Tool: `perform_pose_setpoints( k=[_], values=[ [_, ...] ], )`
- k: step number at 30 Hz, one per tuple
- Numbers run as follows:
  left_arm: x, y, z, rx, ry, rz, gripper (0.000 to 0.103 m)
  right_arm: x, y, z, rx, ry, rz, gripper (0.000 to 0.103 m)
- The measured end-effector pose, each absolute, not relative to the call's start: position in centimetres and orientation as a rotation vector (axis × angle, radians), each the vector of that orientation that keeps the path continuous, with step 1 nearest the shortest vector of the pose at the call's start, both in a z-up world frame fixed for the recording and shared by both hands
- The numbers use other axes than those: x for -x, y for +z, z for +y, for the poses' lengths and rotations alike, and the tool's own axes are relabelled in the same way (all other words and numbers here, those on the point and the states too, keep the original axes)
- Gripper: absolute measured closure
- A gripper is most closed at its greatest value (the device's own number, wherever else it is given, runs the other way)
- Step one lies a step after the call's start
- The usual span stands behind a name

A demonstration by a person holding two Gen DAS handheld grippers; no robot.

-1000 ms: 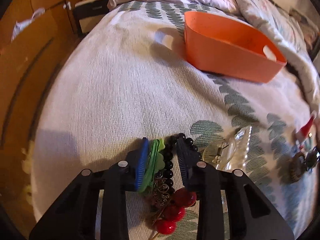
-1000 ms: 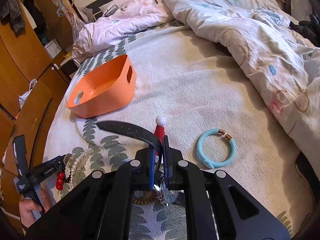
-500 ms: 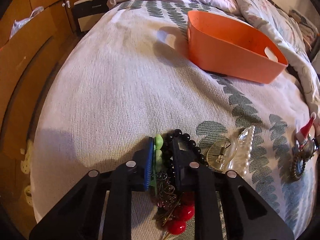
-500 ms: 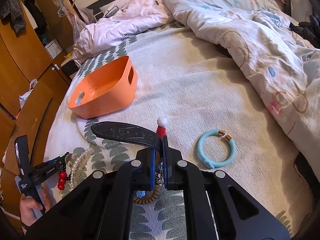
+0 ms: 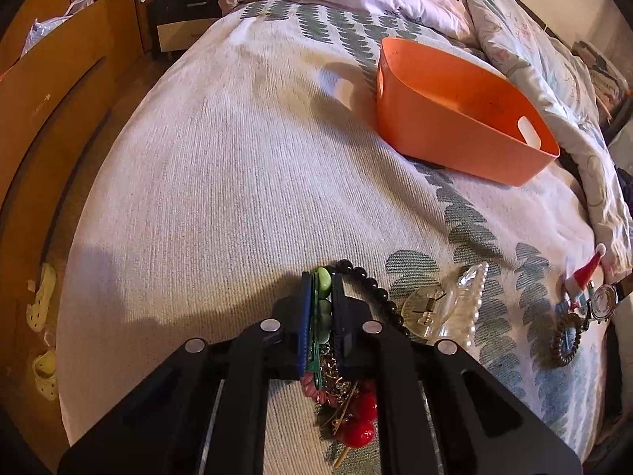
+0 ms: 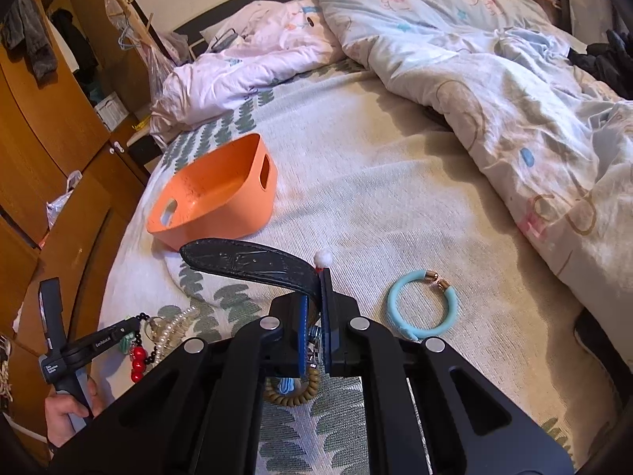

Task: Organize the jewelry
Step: 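Lift the held clip with left tool while right lifts the watch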

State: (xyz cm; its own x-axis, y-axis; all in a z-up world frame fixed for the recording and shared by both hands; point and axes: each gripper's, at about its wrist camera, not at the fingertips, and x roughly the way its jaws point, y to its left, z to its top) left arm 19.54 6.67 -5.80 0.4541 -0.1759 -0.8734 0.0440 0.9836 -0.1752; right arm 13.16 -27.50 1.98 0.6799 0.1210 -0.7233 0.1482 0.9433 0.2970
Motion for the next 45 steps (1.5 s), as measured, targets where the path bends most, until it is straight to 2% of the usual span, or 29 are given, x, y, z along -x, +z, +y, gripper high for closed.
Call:
perform_pose_setpoints(
  k=[16, 45],
  values=[
    [-17.8, -0.8, 6.9, 0.159, -0.166, 1.001, 0.093, -11.4, 4.1, -26.9, -0.365, 0.006, 0.785, 0.096],
    [-11.6, 6.2, 4.6, 0.211, -0.278, 0.951, 0.094, -4.8, 8.8, -26.9, -0.441, 0.088, 0.691, 0.096]
  ],
)
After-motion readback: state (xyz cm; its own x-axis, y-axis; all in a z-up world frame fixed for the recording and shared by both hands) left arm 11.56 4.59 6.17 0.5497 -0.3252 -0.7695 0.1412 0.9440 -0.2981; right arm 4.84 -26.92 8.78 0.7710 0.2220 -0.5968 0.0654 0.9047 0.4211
